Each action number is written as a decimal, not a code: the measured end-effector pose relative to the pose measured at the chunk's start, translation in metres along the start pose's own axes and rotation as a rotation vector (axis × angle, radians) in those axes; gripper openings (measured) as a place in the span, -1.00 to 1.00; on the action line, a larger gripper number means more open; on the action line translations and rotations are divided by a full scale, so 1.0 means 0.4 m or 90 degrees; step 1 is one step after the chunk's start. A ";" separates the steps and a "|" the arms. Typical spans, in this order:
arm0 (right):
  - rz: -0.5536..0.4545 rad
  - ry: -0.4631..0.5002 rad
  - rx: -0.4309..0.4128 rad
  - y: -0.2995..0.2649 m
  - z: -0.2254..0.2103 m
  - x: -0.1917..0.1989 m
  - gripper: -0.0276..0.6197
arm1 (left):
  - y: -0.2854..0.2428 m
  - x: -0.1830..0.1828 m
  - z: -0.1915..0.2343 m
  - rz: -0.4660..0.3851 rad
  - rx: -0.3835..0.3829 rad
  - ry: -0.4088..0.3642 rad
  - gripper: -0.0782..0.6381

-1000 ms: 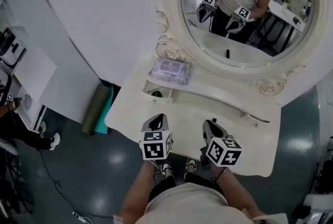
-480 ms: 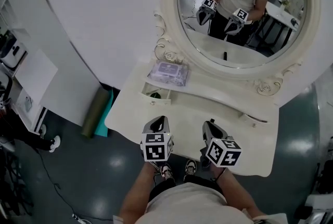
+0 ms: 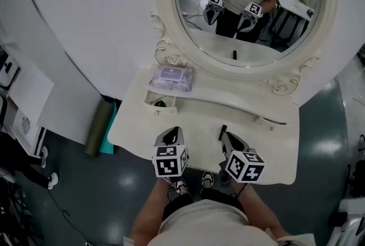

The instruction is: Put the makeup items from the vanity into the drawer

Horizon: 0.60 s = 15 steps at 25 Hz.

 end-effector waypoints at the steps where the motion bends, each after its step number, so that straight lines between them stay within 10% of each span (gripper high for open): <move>1: -0.001 -0.004 0.007 0.006 -0.010 0.002 -0.86 | -0.005 0.003 -0.009 0.003 0.006 -0.003 -0.75; 15: -0.016 -0.082 0.129 0.122 -0.197 0.049 -0.86 | -0.106 0.080 -0.210 0.081 0.119 -0.063 -0.75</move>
Point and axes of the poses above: the fingertips, and each gripper's own axes: y backward along the fingers, z to its left, x out of its underside, the point moved 1 cm from there along y, backward along the fingers, and after that the axes turned 1 degree about z, right-handed, at the moved point
